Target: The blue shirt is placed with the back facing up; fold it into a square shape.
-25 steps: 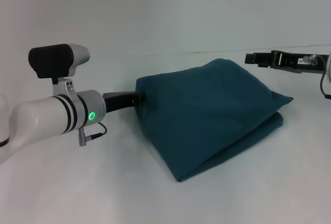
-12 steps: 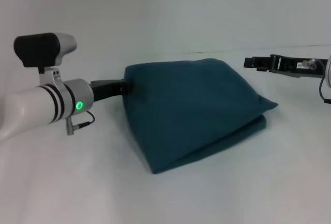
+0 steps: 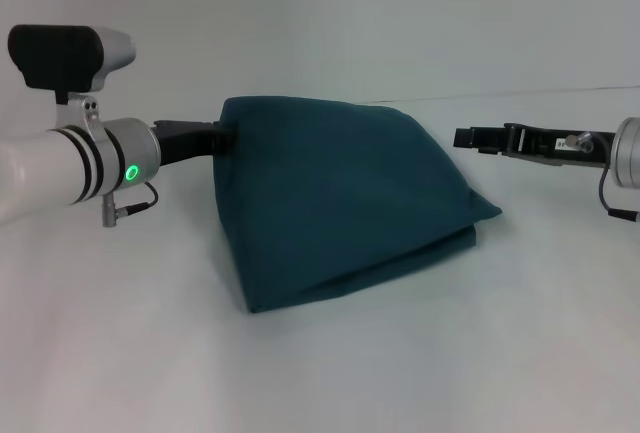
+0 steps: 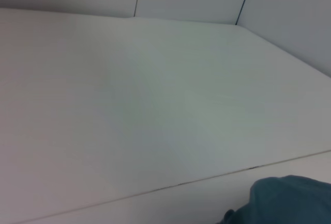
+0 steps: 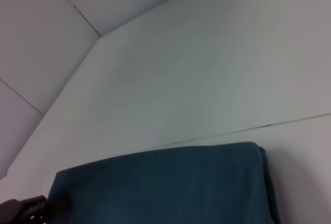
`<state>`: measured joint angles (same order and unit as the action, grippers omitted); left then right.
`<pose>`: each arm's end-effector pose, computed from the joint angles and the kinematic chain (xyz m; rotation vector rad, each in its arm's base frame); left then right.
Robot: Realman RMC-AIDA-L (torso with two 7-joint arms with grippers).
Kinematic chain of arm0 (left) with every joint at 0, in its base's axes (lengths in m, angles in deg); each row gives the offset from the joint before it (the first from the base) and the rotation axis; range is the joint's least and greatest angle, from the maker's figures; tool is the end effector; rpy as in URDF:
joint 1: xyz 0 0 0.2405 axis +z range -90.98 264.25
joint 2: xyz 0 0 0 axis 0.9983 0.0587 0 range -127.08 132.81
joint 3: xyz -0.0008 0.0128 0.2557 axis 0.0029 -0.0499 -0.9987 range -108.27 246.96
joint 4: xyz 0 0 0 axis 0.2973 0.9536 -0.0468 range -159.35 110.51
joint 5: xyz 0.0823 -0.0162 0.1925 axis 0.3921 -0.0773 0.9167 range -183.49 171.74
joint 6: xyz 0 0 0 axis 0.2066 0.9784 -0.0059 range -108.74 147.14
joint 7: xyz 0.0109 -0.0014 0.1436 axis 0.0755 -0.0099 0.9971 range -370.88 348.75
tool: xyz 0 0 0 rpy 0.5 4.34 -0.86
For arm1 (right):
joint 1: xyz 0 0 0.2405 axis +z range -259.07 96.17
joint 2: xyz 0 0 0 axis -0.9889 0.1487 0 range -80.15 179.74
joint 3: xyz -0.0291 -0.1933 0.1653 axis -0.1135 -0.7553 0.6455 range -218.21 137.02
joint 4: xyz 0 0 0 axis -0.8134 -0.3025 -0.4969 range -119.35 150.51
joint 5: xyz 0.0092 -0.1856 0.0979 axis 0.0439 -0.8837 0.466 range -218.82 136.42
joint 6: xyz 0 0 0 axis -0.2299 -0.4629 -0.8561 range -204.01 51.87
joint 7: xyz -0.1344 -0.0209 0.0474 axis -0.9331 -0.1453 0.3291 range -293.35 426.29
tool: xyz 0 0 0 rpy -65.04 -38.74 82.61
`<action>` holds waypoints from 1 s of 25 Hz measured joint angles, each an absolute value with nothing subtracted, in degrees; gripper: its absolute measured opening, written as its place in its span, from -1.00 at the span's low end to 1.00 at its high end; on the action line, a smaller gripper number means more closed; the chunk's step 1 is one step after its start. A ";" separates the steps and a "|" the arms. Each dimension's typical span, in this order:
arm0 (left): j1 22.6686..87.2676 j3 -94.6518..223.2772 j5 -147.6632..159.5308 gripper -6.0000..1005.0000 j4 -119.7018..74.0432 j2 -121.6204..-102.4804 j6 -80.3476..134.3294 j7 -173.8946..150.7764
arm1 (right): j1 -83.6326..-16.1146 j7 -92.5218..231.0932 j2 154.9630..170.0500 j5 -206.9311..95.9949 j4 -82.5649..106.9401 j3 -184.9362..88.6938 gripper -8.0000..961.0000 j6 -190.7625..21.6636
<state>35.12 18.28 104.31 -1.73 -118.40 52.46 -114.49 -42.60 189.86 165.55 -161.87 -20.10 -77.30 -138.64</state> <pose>-0.2074 0.4634 -0.0505 -2.1601 -1.0167 -0.4178 0.2750 0.4177 0.0341 -2.0863 1.4564 0.6289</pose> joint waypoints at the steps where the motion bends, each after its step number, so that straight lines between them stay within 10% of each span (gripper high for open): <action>1: 35.08 18.28 104.86 -0.87 -1.53 -118.39 52.47 -114.47 | -42.73 189.85 165.68 -161.87 -20.10 -77.34 0.12 -138.65; 25: 35.37 18.52 106.62 -0.86 -0.26 -118.16 52.33 -114.82 | -45.17 191.67 165.49 -162.42 -19.13 -77.51 0.08 -139.47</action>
<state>35.37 18.52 106.62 -0.26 -118.16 52.33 -114.82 -45.17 191.67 165.49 -162.42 -19.13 -77.51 -139.47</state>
